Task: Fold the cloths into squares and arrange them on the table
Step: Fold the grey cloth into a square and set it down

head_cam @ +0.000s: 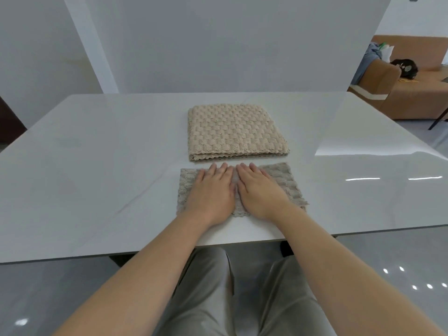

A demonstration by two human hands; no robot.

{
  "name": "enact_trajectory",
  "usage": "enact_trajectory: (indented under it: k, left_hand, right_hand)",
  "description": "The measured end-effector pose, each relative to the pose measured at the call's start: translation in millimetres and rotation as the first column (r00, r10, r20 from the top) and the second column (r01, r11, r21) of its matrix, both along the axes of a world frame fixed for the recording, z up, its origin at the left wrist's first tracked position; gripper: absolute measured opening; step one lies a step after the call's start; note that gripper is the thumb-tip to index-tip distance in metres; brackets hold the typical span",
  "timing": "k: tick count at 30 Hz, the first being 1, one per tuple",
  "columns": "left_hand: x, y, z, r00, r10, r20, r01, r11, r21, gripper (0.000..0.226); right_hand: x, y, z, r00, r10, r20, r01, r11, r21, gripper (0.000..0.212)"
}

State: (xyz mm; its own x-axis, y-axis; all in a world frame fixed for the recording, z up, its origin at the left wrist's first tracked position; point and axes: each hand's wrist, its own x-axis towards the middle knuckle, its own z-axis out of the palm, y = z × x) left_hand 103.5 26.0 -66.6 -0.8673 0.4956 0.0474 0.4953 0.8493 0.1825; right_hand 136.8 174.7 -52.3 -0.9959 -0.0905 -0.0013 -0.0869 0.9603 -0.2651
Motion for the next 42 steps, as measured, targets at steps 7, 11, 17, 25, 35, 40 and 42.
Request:
enact_trajectory:
  k: [7,11,17,25,35,40,42]
  left_hand:
    - [-5,-9,-1,1.0,0.016,0.025,-0.015,0.999,-0.036,0.061]
    - [-9,-28,-1,0.994,0.096,0.056,-0.093,0.995,-0.044,0.064]
    - [-16,-64,3,0.965,0.23,0.123,-0.215,0.968,-0.129,0.069]
    - [0,-2,17,1.0,-0.015,-0.017,0.015,1.0,0.026,0.061]
    - [-10,-42,2,0.992,0.091,0.087,-0.084,0.993,-0.084,0.063]
    - [-6,-40,13,0.966,0.254,0.052,-0.237,0.948,-0.213,0.069]
    - [-1,-21,23,0.982,0.19,-0.007,-0.189,0.972,-0.137,0.068]
  right_hand:
    - [-3,7,-9,0.995,-0.092,0.028,0.09,0.995,0.048,0.06]
    - [1,30,-10,0.981,-0.186,0.051,0.182,0.98,0.079,0.063]
    - [7,58,-6,0.95,-0.283,0.13,0.267,0.956,0.124,0.066]
    - [-5,5,5,1.0,0.015,-0.013,-0.014,0.994,0.109,0.058]
    - [9,62,-9,0.967,-0.241,0.086,0.23,0.966,0.115,0.062]
    - [9,74,-4,0.929,-0.345,0.138,0.322,0.933,0.16,0.066]
    - [6,72,1,0.902,-0.419,0.102,0.397,0.9,0.178,0.071]
